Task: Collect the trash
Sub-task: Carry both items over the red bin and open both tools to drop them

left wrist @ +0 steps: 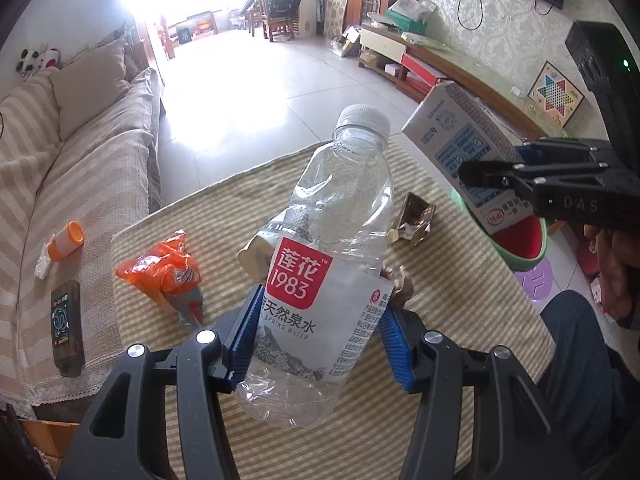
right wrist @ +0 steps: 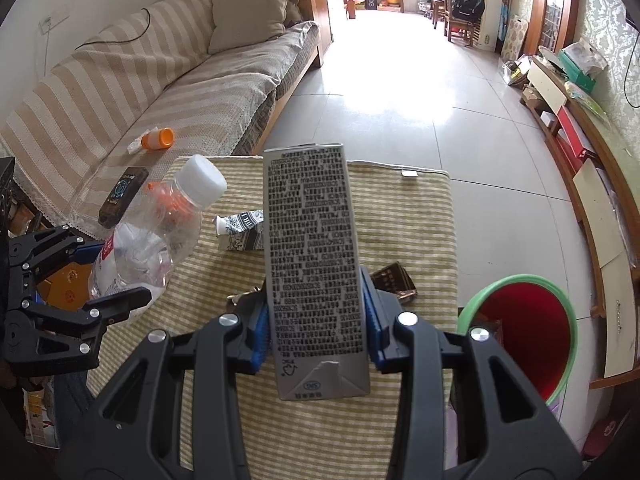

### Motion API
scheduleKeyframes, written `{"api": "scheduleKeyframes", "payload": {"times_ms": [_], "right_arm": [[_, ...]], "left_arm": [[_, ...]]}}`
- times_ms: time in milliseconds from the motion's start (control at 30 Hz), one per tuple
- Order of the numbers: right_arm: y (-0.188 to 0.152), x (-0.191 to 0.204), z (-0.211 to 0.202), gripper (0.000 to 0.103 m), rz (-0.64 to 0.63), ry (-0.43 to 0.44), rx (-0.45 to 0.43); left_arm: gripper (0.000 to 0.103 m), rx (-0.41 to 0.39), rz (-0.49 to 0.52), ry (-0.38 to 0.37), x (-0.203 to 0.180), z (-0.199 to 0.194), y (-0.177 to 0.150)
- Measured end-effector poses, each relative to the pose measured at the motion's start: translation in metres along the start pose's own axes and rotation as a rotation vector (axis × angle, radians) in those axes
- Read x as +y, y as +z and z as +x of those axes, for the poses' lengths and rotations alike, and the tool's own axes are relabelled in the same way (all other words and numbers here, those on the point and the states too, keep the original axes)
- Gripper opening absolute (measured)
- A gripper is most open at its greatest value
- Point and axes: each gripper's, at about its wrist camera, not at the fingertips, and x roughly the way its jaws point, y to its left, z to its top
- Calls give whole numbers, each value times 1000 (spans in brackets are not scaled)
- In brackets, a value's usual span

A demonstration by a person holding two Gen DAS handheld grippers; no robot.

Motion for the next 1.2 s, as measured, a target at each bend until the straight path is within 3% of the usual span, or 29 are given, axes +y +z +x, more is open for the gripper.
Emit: {"api": "scheduleKeyframes", "payload": {"times_ms": [367,1200], "right_arm": [[-34,-68,-53,37,122,-66,-70],[-112,-228,-81,37,415,-161,-78]], "left_arm": [[52,-81,-10,-64,-73,2,23],[52,-12,55,-330,-222,85,79]]}}
